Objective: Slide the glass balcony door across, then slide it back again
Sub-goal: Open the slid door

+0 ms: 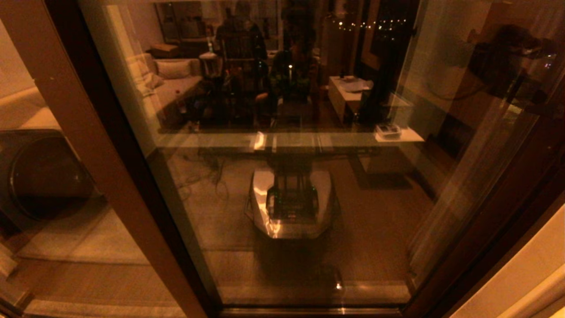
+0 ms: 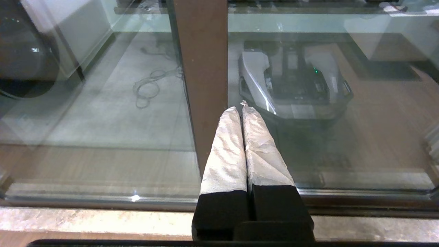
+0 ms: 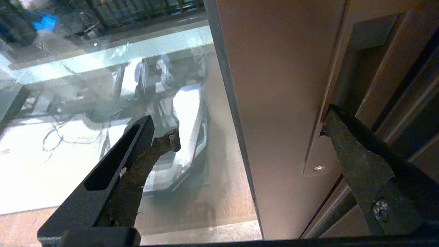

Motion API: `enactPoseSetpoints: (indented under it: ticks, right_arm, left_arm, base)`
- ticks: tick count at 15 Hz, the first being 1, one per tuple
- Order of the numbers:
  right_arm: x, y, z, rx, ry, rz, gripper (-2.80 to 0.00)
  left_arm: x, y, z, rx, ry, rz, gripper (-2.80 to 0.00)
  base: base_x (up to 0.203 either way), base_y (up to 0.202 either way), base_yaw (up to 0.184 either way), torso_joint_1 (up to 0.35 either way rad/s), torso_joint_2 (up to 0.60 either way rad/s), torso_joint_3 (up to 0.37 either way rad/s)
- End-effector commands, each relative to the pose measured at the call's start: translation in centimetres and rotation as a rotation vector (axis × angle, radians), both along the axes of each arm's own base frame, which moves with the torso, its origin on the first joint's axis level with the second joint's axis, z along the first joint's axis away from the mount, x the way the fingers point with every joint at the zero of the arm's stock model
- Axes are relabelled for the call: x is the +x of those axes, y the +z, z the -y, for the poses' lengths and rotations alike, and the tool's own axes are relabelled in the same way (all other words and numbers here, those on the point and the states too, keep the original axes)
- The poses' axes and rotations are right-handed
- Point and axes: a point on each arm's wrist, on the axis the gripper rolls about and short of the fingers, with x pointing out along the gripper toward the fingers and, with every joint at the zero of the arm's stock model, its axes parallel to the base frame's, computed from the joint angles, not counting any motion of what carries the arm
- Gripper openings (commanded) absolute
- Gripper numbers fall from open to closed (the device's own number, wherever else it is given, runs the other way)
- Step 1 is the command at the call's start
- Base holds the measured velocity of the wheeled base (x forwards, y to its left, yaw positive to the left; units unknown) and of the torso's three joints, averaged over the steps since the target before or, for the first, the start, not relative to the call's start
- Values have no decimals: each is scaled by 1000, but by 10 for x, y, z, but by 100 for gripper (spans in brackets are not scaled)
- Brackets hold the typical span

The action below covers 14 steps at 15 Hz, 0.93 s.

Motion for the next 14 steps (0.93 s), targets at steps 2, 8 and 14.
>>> enactPoseSetpoints:
  ticks: [2, 8, 14]
  right_arm:
    - [-2, 2, -2, 1, 11, 3, 0]
    - [-4, 2, -11, 1, 33, 1, 0]
    - [-10, 4, -23, -3, 60, 5, 0]
  left_arm:
    - [0, 0, 0, 0, 0, 0, -280]
    - [0, 0, 0, 0, 0, 1, -280]
    - [0, 0, 0, 0, 0, 1, -280]
  base:
    - [0, 0, 0, 0, 0, 0]
    - [0, 0, 0, 0, 0, 0]
    - [0, 0, 0, 0, 0, 0]
